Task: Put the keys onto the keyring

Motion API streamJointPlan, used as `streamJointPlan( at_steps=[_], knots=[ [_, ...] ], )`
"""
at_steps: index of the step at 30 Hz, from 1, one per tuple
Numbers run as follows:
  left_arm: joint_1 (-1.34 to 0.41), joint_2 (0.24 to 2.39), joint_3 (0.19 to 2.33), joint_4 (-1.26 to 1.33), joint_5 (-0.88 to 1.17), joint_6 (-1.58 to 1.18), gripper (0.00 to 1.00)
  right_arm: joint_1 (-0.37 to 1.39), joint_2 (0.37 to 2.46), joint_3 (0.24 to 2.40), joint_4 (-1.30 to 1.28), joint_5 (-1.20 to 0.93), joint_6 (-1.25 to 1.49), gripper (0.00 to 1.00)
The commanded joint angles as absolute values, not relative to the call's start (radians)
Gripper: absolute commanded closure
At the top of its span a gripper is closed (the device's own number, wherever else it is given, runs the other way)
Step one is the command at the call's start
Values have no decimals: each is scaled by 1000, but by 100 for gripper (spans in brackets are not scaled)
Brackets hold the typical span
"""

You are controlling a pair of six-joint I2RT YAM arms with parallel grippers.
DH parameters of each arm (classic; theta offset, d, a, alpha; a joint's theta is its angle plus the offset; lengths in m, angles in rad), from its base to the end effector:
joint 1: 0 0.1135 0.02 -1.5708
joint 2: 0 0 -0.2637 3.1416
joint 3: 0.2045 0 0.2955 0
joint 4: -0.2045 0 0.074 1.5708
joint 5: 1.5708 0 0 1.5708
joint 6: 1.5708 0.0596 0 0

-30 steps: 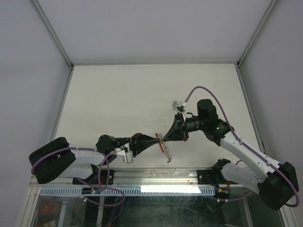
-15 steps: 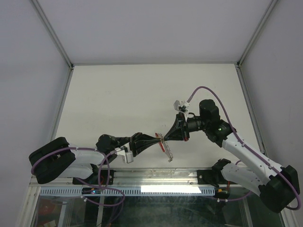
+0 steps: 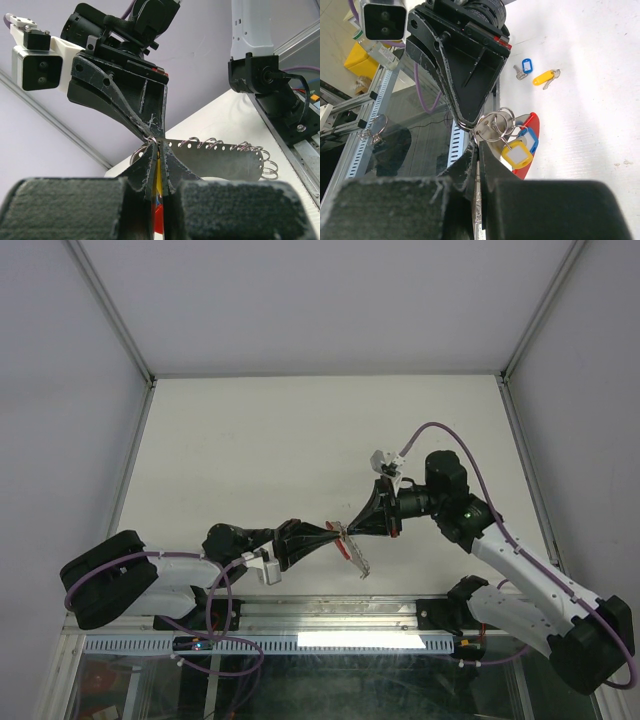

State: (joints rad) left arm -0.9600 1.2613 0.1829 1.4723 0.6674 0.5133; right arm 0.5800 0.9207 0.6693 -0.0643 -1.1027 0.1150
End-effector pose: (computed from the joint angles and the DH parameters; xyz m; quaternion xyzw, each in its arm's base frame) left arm 0.1079 -0.2185 0.1844 0.5541 0.2054 -0.3514 0.7261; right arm 0.1812 0.1823 0.2782 -0.4582 0.6001 0.5690 0.3259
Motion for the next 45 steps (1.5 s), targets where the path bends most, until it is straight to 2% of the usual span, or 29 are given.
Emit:
streamJointPlan(
  at_steps=[1,25,33,38,45],
  knots=[
    [-952,1233,201,1576,748,510,100,562,883,720,36,-1057,136,100],
    [-953,1211,203,1486,733,555,100,562,834,685,109,-996,195,100],
    [-953,1184,119,1538,461,471,100,559,816,705,-77,-839,49,100],
    [-952,1108,123,1342,326,291,100,555,821,695,-116,-769,16,100],
    [-953,943,173,937,279,109,100,554,812,671,-118,-736,7,100]
  ],
)
